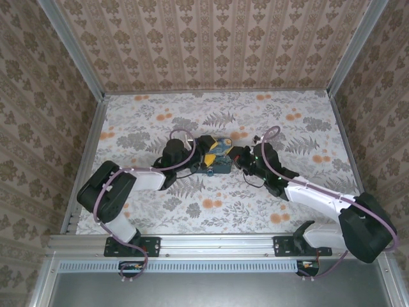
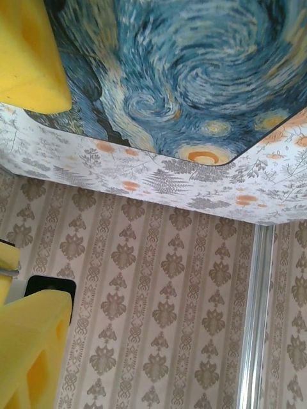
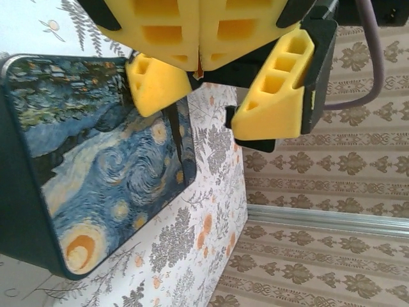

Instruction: Unlock the padlock with the key

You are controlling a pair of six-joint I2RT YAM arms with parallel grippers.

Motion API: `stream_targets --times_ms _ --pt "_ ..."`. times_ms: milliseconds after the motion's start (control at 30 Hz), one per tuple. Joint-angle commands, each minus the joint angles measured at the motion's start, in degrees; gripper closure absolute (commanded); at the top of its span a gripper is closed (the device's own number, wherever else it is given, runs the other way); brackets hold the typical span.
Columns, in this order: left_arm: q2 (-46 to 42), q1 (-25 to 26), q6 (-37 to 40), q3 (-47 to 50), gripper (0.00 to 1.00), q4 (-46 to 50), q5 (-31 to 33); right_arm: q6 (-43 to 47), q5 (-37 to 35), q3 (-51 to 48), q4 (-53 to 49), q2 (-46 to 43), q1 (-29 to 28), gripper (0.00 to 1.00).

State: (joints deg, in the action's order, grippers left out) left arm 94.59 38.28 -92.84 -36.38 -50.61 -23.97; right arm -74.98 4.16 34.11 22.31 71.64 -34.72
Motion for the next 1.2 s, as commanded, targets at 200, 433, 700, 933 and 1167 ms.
stream_targets --times_ms 200,433,700,933,1167 --pt "1.14 1.13 -6.88 1.75 0.21 -7.86 3.28 -2.4 -2.53 6.37 5.8 5.92 -2.31 1.0" --pt "0.07 1.62 -10.29 3.0 0.22 -10.85 5.39 -3.41 -2.75 7.96 8.36 10.51 -3.64 1.0" --pt "0.17 1.79 -12.52 3.33 0.31 -14.43 6.74 -4.27 -3.14 7.56 10.13 12.26 -4.47 1.0" --pt "-0.2 1.69 -11.15 3.77 0.34 -13.39 7.38 -4.06 -3.71 6.61 9.87 10.92 -4.46 1.0" --pt "0.19 1.39 -10.18 4.56 0.42 -13.3 7.88 -3.95 -4.47 5.17 9.51 9.76 -4.48 1.0"
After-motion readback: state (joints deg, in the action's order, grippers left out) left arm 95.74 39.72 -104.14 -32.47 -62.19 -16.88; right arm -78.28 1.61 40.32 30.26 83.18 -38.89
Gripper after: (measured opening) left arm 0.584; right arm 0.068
